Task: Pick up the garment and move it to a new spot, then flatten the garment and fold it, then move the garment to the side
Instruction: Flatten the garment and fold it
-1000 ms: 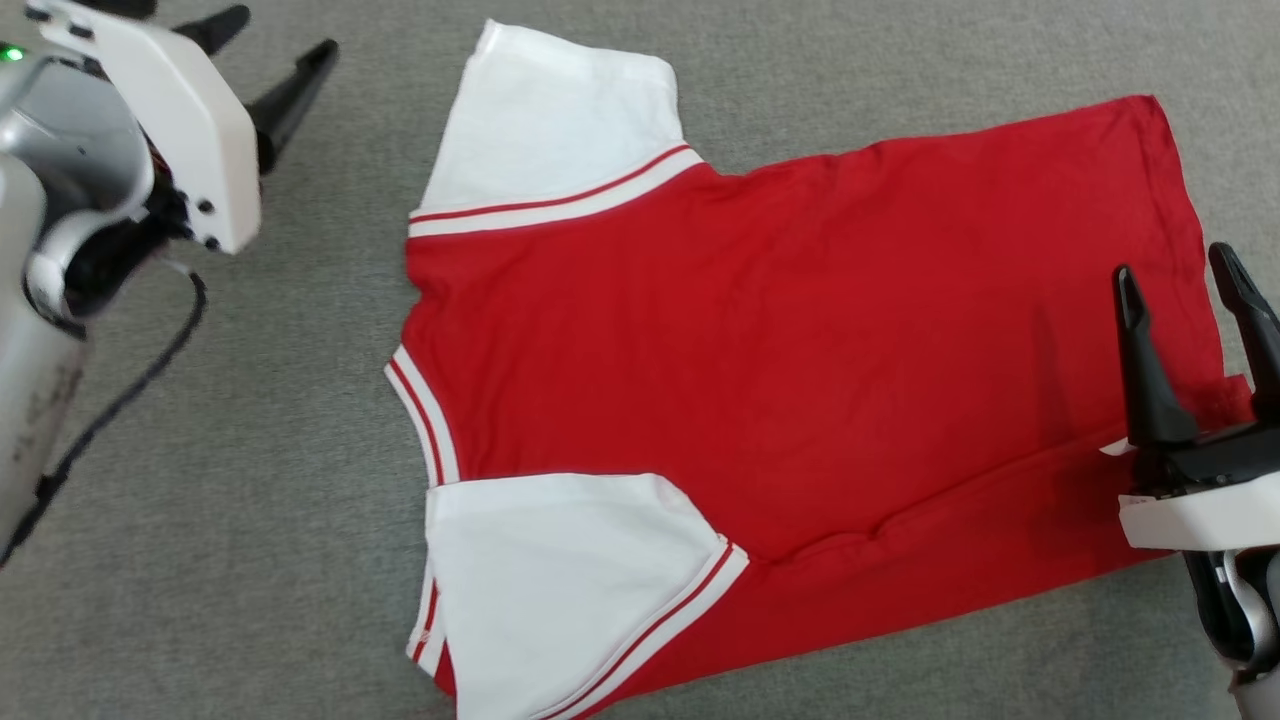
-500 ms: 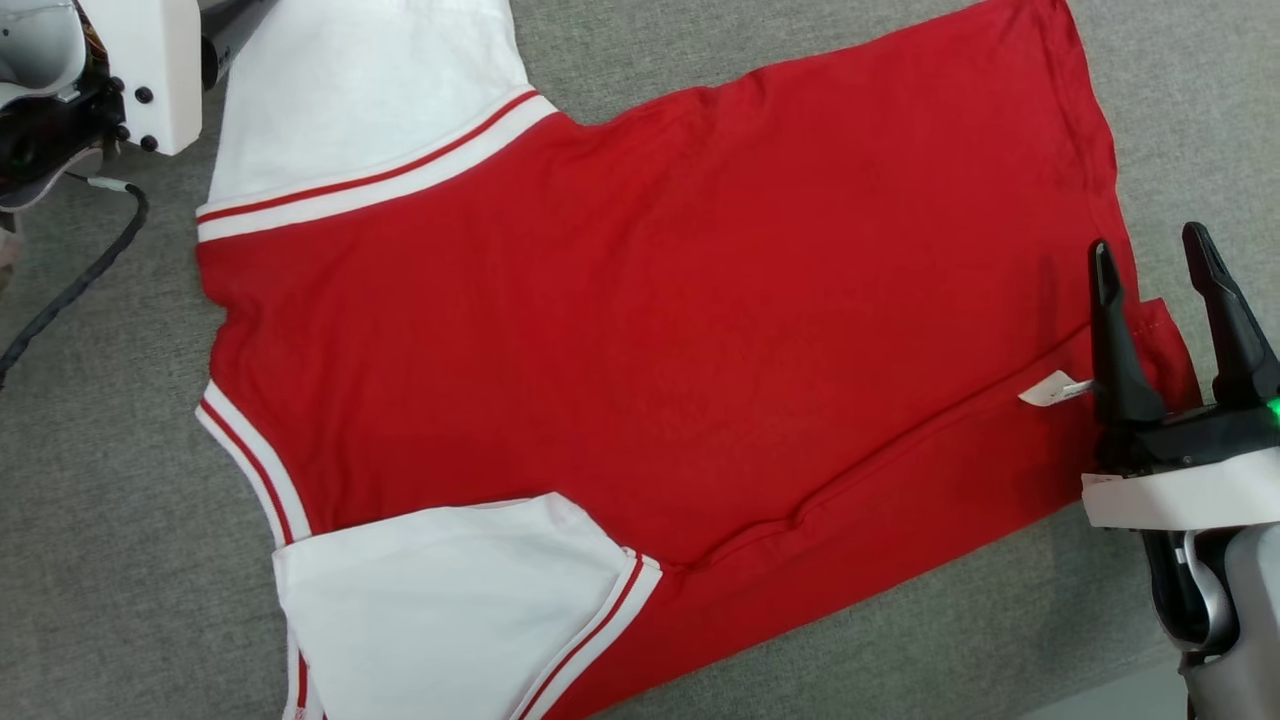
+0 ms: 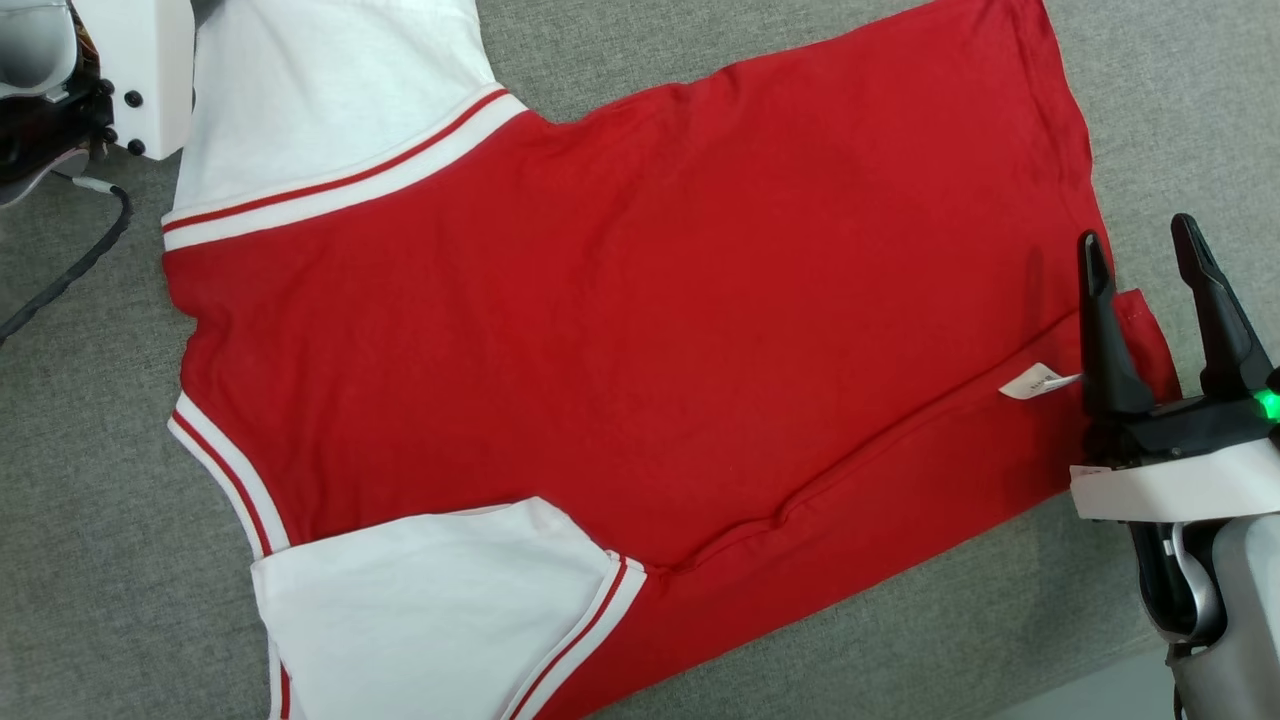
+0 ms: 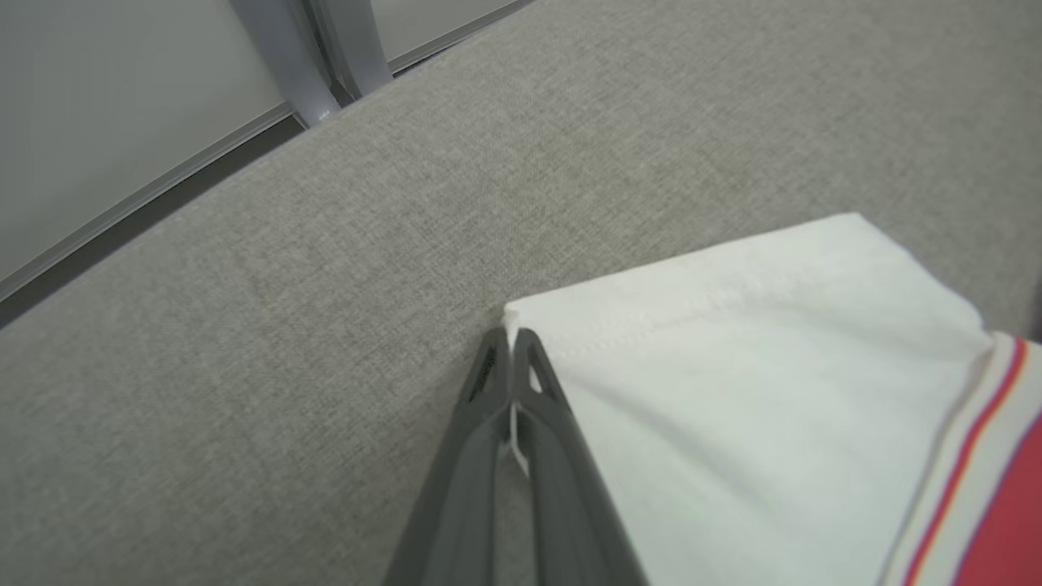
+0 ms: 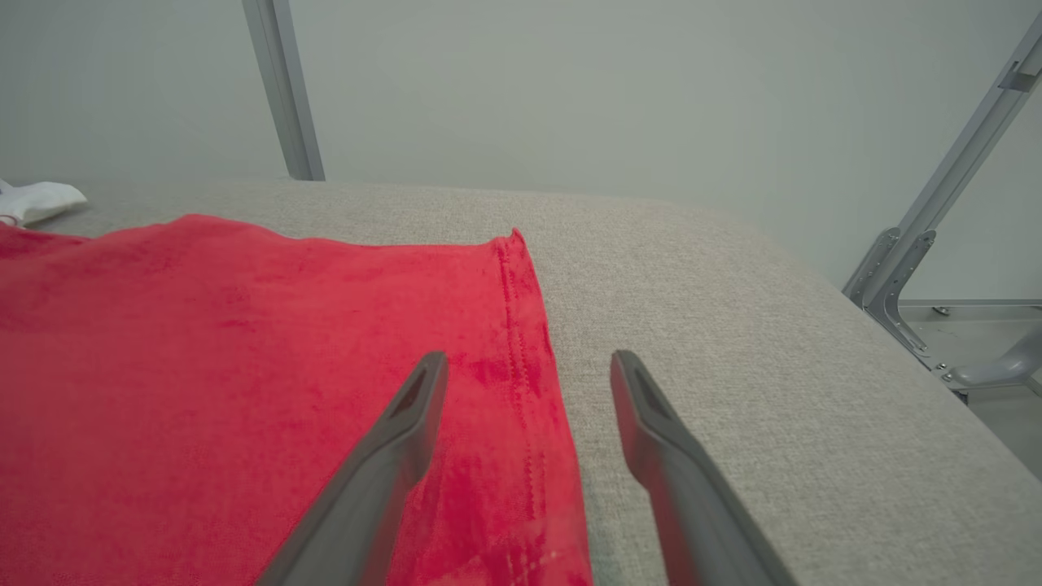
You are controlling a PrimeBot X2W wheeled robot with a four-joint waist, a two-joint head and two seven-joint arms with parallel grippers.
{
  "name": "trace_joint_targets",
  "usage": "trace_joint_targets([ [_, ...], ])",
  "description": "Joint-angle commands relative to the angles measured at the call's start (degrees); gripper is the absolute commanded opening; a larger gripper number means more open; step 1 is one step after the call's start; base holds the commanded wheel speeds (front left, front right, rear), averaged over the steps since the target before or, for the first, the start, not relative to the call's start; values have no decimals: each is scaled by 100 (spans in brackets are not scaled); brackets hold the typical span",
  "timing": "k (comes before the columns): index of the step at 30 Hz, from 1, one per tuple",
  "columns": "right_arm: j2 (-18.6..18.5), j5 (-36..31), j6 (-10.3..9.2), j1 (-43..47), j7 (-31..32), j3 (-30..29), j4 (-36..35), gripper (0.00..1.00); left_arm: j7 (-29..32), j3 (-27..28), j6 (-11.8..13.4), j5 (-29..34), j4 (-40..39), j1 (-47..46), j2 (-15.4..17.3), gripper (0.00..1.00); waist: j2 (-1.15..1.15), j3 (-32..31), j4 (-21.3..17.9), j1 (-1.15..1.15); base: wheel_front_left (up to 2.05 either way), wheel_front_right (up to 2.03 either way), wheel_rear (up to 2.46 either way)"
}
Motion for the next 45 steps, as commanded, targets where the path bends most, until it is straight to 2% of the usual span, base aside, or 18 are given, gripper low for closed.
trace_joint_targets([
  [1, -20, -31, -13, -79, -33, 0, 21, 100, -32, -34, -1, 4, 41, -52, 76, 0, 0, -4, 0, 0, 0, 0, 0],
  [8, -54, 101, -13, -327, -33, 203, 140, 100, -346, -275, -1, -216, -93, -175, 138, 0, 0, -63, 27, 0, 0, 0, 0],
  [13, -200, 523, -13, -1052, 112, 562, 933, 100, -585, -507, -1, -397, -267, -205, 192, 0, 0, -190, 104, 0, 0, 0, 0],
  [16, -367, 801, -13, -1855, 914, 897, 1491, 100, -662, -661, -1, -487, -340, -256, 252, 0, 0, -253, 149, 0, 0, 0, 0],
  [23, -634, 1137, -13, -3409, 3411, 1190, 2395, 100, -744, -988, -1, -638, -492, -397, 309, 0, 0, -283, 318, 0, 0, 0, 0],
  [26, -593, 1106, -13, -3872, 4157, 1124, 2687, 100, -814, -1157, -1, -682, -571, -492, 312, 0, 0, -249, 424, 0, 0, 0, 0],
  [30, -575, 1135, -13, -4069, 4489, 1073, 2878, 100, -878, -1302, -1, -748, -601, -577, 330, 0, 0, -226, 500, 0, 0, 0, 0],
  [34, -535, 1060, -13, -4135, 4604, 1043, 2970, 82, -938, -1439, -1, -815, -590, -669, 369, 0, 0, -210, 535, 0, 0, 0, 0],
  [37, -508, 1017, -13, -4123, 4624, 1045, 3000, 48, -976, -1537, -1, -867, -563, -678, 403, 0, 0, -220, 531, 0, 0, 0, 0],
  [39, -500, 1010, -13, -4126, 4623, 1056, 3003, 45, -986, -1571, -1, -881, -553, -692, 415, 0, 0, -223, 530, 0, 0, 0, 0],
  [41, -499, 1007, -13, -4138, 4658, 1070, 3001, 29, -1011, -1630, -1, -925, -533, -726, 435, 0, 0, -230, 530, 0, 0, 0, 0],
  [43, -538, 946, -13, -4170, 4665, 1087, 3007, 0, -1026, -1687, -1, -946, -517, -760, 438, 0, 0, -229, 533, 0, 0, 0, 0],
  [45, -548, 929, -13, -4192, 4671, 1086, 3007, 0, -1050, -1745, -1, -985, -505, -774, 431, 0, 0, -230, 542, 0, 0, 0, 0],
])
